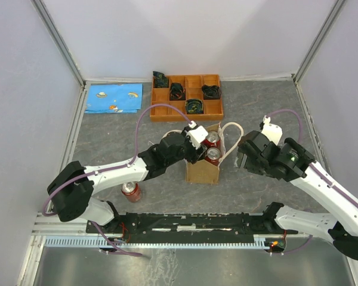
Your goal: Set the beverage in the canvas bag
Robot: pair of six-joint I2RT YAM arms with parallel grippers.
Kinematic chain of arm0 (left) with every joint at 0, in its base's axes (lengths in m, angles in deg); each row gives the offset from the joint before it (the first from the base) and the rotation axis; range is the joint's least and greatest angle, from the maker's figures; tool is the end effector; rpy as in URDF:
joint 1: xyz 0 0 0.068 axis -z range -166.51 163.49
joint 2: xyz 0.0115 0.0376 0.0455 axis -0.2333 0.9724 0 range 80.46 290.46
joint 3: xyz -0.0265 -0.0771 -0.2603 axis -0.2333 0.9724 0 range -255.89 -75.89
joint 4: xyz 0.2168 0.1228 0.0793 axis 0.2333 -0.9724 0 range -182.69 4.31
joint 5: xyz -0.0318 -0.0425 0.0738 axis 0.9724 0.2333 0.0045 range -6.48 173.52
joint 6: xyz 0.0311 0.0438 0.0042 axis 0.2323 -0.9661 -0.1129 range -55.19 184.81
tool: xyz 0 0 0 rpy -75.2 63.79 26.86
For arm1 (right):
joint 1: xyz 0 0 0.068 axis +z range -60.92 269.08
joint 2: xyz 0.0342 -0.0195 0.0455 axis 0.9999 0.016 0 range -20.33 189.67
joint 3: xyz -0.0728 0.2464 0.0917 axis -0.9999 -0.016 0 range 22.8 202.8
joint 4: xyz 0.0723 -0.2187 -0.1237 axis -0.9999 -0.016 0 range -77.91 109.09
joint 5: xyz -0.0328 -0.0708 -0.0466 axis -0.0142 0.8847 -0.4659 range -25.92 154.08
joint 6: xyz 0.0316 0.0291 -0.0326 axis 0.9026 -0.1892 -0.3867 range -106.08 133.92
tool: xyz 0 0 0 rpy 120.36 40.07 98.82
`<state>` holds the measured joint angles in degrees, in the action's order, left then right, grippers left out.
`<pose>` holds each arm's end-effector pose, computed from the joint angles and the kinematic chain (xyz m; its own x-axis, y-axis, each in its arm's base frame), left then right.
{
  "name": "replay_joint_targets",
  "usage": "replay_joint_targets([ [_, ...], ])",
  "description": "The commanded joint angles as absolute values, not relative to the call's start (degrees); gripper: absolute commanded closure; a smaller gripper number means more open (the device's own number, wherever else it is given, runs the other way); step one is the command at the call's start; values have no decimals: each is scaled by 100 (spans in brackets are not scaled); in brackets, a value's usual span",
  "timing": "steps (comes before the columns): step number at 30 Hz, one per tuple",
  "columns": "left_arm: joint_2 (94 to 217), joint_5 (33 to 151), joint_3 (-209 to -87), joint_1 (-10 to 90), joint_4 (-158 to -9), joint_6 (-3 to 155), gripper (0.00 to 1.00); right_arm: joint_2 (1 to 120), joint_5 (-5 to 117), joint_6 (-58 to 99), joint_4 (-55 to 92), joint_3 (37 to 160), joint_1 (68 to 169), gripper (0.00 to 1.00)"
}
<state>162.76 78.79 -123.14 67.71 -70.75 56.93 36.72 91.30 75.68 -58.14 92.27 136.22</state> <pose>0.1909 -0.2598 0.2458 -0.0946 0.3648 -0.9263 0.7835 0.6012 0.1568 0.1125 0.0972 0.3507 -0.7490 0.3446 -0.5659 0.2965 0.9381 0.1789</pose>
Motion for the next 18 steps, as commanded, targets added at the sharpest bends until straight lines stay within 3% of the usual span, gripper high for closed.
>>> replay_joint_targets([
  [1,16103,7648,-12623,6762,-6789,5750,29,3546,9238,7692,-5851,9198,13619,6],
  [4,16066,7687,-12614,6756,-6832,5752,23,3535,9228,7697,-5844,9180,13619,6],
  [18,15816,7736,-12932,6760,-7066,5807,21,3652,9192,7663,-5704,9169,13619,6],
])
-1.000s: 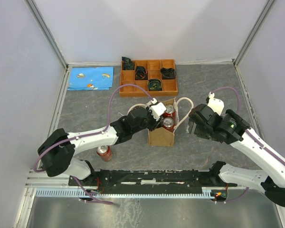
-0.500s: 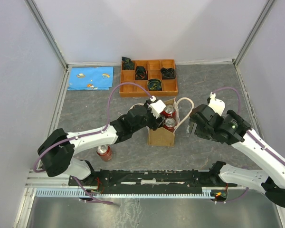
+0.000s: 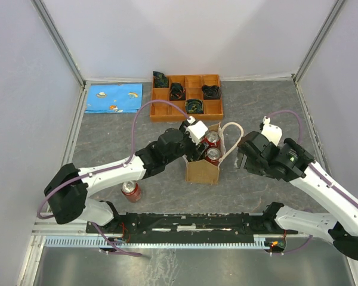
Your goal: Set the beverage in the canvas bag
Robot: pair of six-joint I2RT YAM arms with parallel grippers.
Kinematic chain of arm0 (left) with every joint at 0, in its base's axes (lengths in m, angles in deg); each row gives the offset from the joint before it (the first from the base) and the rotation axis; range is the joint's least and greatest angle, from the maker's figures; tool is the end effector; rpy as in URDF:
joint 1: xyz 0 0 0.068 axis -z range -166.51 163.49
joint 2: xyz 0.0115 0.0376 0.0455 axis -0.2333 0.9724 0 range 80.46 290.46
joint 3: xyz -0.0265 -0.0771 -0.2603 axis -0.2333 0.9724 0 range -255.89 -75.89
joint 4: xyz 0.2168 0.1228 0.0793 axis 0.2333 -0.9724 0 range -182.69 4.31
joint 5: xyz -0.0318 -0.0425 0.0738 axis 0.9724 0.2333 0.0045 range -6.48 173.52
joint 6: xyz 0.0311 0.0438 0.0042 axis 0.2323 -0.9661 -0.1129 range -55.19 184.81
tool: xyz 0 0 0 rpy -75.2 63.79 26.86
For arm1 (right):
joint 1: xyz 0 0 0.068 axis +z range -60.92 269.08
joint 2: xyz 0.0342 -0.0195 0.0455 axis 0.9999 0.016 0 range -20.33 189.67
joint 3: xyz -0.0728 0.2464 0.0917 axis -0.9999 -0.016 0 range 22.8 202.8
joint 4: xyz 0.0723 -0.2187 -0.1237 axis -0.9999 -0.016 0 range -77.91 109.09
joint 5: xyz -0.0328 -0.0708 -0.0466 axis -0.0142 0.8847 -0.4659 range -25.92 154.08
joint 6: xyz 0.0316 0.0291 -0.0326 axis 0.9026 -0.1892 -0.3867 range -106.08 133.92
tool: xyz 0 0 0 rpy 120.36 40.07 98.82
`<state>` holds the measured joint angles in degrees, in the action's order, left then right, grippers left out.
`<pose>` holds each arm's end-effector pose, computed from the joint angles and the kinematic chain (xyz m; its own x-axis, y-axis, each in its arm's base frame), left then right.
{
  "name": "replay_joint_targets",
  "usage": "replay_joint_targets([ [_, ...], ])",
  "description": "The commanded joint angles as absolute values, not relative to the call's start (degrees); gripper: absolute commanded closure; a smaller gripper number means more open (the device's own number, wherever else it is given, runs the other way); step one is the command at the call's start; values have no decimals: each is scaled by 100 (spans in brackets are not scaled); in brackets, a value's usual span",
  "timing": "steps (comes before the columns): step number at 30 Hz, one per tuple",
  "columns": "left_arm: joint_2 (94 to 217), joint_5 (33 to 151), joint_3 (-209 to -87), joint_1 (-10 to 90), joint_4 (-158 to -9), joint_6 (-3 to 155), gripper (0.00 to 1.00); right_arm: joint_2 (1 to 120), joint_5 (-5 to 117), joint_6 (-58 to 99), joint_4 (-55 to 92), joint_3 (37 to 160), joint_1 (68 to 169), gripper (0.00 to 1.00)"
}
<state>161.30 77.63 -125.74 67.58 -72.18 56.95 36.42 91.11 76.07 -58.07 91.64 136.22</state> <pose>0.1925 -0.2596 0.2665 -0.0723 0.3317 -0.9406 0.7653 0.6233 0.1610 0.1118 0.0966 0.3484 -0.7504 0.3492 -0.5612 0.3012 0.9364 0.1799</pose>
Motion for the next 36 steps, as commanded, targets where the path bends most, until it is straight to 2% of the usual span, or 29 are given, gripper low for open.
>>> replay_joint_targets([
  [1,15811,7706,-12929,6761,-7069,5770,21,3663,9191,7653,-5698,9170,13619,6],
  [9,15513,7838,-13085,6758,-7277,5817,24,3738,9190,7624,-5676,9246,13619,6],
  [17,14497,9724,-12738,6819,-7945,5016,28,3618,9317,7615,-5646,9280,13619,6],
  [22,14095,10849,-12439,6942,-8981,4071,29,3604,9322,7606,-5619,9243,13620,6],
  [28,14220,10531,-12109,7255,-9351,3241,30,3585,9516,7499,-5746,9497,13619,6],
  [36,14692,9983,-11865,7365,-8854,2829,30,3362,9703,7568,-5987,9527,13618,7],
])
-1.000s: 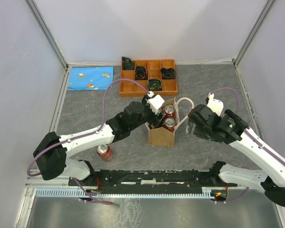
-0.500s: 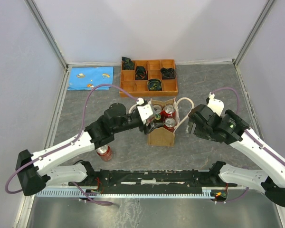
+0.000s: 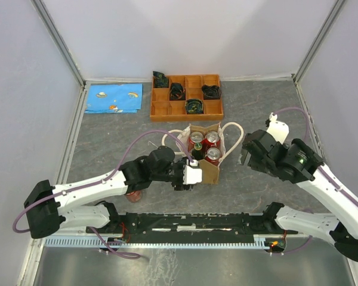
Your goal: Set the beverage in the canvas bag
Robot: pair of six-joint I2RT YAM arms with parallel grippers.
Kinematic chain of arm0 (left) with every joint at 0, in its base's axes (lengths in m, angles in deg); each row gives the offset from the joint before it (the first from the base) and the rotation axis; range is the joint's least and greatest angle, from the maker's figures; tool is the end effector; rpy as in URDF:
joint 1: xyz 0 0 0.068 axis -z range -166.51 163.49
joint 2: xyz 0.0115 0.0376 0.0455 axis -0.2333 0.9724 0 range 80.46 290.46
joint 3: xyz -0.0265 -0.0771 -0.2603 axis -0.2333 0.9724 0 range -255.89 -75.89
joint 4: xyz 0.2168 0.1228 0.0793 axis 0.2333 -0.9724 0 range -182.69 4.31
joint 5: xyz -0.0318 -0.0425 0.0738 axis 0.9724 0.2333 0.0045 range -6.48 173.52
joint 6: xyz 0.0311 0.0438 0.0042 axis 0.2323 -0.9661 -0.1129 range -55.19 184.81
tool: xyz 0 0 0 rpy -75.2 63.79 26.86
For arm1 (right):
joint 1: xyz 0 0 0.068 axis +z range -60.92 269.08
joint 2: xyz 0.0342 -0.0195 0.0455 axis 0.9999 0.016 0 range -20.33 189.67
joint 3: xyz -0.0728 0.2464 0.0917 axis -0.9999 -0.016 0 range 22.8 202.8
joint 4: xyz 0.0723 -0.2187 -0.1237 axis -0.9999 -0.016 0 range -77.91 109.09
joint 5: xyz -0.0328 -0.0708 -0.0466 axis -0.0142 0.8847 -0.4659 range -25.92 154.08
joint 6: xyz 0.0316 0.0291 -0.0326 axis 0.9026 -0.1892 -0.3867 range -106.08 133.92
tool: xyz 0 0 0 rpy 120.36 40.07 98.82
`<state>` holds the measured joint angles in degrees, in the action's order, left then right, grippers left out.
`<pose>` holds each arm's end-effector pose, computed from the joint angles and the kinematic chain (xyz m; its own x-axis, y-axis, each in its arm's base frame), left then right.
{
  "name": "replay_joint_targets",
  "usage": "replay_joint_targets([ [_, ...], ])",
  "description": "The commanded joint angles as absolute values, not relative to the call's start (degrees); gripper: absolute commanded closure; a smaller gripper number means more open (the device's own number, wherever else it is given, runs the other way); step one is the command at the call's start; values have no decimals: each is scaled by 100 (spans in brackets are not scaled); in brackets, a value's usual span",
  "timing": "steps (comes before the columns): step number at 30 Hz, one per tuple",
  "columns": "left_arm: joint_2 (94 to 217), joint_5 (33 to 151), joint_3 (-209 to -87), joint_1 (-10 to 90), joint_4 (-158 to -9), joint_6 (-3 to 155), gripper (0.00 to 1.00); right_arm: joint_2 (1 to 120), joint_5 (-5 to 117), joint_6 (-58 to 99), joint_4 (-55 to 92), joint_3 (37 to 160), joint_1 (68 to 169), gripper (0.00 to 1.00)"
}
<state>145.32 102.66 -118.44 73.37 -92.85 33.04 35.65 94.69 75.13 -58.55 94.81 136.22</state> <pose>0.1159 -0.2229 0.2620 0.2957 0.4814 -0.8251 0.9465 -0.0308 0.3212 0.1092 0.0910 0.3655 -0.6969 0.3579 -0.6215 0.2999 0.9326 0.2007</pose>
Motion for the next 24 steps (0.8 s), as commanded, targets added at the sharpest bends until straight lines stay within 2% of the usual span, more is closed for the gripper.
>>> replay_joint_targets([
  [1,14747,9914,-11875,7366,-8802,2833,30,3310,9678,7608,-5956,9447,13619,7],
  [14,14302,9492,-11940,7362,-8764,3049,29,3185,9596,7694,-5911,9222,13619,7],
  [24,14873,9037,-11980,7332,-8429,3083,29,3196,9516,7683,-5804,9134,13619,6],
])
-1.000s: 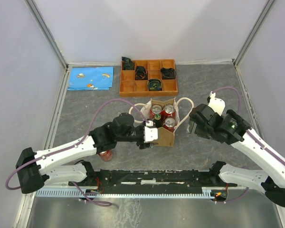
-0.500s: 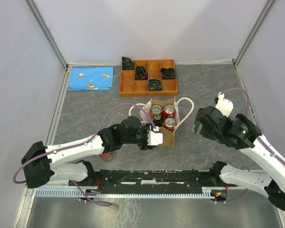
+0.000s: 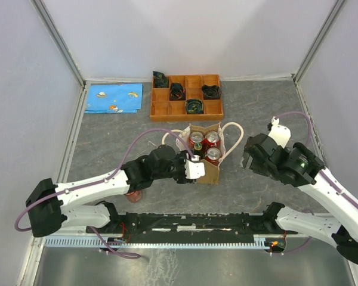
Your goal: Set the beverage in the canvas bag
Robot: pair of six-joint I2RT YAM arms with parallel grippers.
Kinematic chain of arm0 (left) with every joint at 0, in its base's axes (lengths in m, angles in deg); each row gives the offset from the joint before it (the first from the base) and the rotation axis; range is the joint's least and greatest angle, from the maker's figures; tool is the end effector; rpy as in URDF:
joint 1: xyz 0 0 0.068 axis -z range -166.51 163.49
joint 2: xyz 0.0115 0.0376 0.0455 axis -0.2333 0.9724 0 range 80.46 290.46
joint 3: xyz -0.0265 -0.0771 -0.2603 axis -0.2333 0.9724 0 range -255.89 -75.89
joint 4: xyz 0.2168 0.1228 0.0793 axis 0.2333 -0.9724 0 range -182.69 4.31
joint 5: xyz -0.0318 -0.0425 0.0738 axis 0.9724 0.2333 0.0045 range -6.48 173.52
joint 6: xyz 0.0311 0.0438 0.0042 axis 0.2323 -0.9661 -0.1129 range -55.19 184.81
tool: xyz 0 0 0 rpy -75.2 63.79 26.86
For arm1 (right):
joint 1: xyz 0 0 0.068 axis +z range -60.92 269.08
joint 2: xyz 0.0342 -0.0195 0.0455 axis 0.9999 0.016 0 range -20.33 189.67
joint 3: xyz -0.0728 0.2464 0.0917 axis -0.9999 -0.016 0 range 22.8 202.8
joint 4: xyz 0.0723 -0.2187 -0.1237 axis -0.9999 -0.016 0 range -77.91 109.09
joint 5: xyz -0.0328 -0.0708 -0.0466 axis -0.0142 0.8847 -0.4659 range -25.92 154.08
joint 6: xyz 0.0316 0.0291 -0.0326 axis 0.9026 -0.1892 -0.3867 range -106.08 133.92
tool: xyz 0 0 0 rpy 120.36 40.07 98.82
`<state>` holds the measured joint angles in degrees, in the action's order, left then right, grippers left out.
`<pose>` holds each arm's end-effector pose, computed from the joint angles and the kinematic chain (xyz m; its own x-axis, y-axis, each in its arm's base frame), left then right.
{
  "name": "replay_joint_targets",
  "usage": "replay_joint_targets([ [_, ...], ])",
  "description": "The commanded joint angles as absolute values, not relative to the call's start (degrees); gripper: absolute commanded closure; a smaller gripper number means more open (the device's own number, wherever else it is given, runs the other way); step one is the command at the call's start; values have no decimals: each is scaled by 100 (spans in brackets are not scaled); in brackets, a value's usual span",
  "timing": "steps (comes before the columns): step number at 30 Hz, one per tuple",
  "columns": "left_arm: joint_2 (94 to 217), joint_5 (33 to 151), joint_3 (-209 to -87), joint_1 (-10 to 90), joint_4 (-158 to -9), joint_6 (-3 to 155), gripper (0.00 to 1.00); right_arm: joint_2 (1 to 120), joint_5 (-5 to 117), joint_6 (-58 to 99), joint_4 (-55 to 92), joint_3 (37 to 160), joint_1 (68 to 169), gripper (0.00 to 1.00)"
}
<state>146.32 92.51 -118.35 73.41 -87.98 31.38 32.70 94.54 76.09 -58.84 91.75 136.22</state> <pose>0.1250 -0.2269 0.2648 0.3284 0.5187 -0.7894 0.8919 0.1049 0.4399 0.1014 0.0826 0.3568 -0.6962 0.3704 -0.6149 0.3117 0.9276 0.2058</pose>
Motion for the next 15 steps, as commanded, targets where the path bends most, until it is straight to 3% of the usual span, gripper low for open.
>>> replay_joint_targets([
  [1,14946,9014,-11995,7301,-8386,3123,29,3158,9519,7697,-5826,9128,13619,7],
  [8,15265,9190,-12189,7204,-8368,3296,33,2885,9556,7838,-5968,9004,13619,7],
  [11,15177,9711,-12218,7210,-8632,3242,40,2855,9591,7842,-5996,9001,13623,7],
  [15,14923,10604,-12107,7207,-9091,2984,43,2853,9607,7843,-5988,8972,13619,7],
])
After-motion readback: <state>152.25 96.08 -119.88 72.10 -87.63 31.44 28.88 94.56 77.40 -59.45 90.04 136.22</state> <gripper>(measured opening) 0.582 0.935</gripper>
